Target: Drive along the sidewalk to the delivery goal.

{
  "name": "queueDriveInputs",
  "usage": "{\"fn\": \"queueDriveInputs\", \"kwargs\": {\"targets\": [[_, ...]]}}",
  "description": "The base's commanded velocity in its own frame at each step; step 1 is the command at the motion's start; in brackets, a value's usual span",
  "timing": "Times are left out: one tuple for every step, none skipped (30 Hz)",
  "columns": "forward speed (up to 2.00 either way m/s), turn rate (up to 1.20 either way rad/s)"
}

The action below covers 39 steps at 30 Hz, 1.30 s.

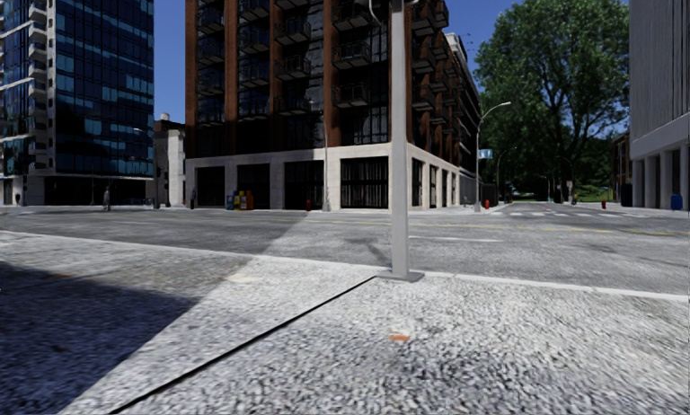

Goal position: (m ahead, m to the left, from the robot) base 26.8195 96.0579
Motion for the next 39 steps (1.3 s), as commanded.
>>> {"fn": "queueDriveInputs", "kwargs": {"targets": [[2.0, 0.62], [2.0, 0.62], [2.0, 0.62], [2.0, 0.62], [2.0, 0.65], [2.0, 0.66], [2.0, 0.67], [2.0, 0.67], [2.0, 0.68], [2.0, 0.7], [2.0, 0.7], [2.0, 0.73], [2.0, 0.76], [2.0, 0.78], [2.0, 0.78], [2.0, 0.79], [2.0, 0.79], [2.0, 0.79], [2.0, 0.79], [2.0, 0.79], [2.0, 0.79], [2.0, 0.79], [2.0, 0.79], [2.0, 0.79], [2.0, 0.79], [2.0, 0.79], [2.0, 0.79], [2.0, 0.79], [2.0, 0.79], [2.0, 0.79], [2.0, 0.79], [2.0, 0.79], [2.0, 0.74], [2.0, 0.64], [2.0, 0.57], [2.0, 0.57], [2.0, 0.5], [2.0, 0.38], [2.0, 0.0]]}}
